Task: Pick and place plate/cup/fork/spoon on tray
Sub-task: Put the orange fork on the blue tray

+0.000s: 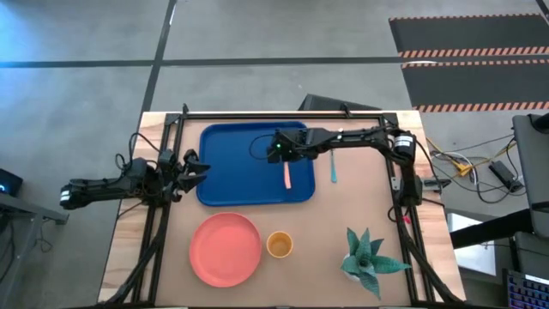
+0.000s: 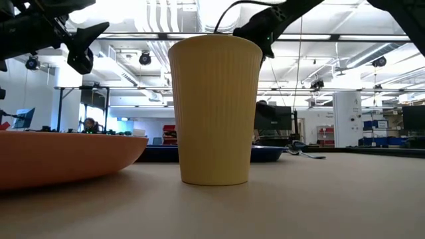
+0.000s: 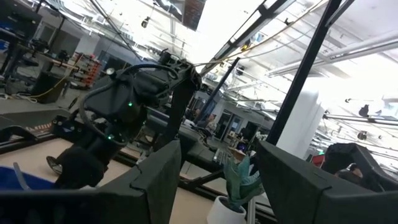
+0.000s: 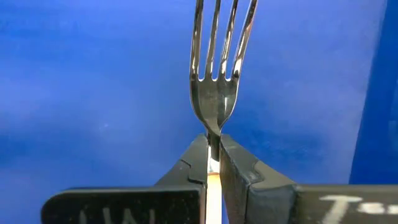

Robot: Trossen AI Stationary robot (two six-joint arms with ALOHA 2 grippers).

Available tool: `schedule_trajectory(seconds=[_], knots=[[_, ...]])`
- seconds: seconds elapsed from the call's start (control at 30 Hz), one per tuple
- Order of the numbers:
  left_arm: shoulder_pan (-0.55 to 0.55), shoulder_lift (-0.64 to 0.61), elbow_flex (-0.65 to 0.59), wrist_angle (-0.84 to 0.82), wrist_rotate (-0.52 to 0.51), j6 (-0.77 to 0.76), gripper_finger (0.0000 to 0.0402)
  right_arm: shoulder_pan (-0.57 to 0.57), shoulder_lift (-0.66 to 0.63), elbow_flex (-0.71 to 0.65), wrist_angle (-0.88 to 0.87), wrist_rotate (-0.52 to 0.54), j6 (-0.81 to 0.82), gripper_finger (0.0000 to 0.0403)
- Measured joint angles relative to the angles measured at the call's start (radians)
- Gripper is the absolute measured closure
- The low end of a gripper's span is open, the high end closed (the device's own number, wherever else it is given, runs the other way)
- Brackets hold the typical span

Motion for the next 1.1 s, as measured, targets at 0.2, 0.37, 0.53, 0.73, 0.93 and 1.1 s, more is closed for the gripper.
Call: schedule_trajectory(seconds=[0.2, 0.37, 0.53, 0.73, 0.93, 1.1], knots=[[0.000, 0.002, 0.000, 0.003, 0.000, 0.000, 0.0207, -0.007, 0.051, 0.000, 0.051, -0.054, 0.009, 0.0394], [0.000, 0.005, -0.001, 0.002, 0.005, 0.000, 0.0207, -0.007, 0.104, 0.003, 0.072, -0.090, -0.006, 0.0393], [0.000, 0.005, -0.001, 0.001, 0.008, 0.000, 0.0207, -0.009, 0.102, 0.004, 0.072, -0.075, -0.009, 0.0393], [0.000, 0.006, -0.001, 0.002, 0.008, 0.000, 0.0207, -0.018, 0.088, 0.004, 0.054, -0.029, -0.015, 0.0392], [0.000, 0.006, -0.001, 0.002, 0.009, 0.000, 0.0207, -0.022, 0.088, 0.003, 0.037, -0.026, -0.016, 0.0391], [0.000, 0.006, -0.001, 0.002, 0.009, 0.000, 0.0207, -0.022, 0.088, 0.003, 0.043, -0.025, -0.017, 0.0372]])
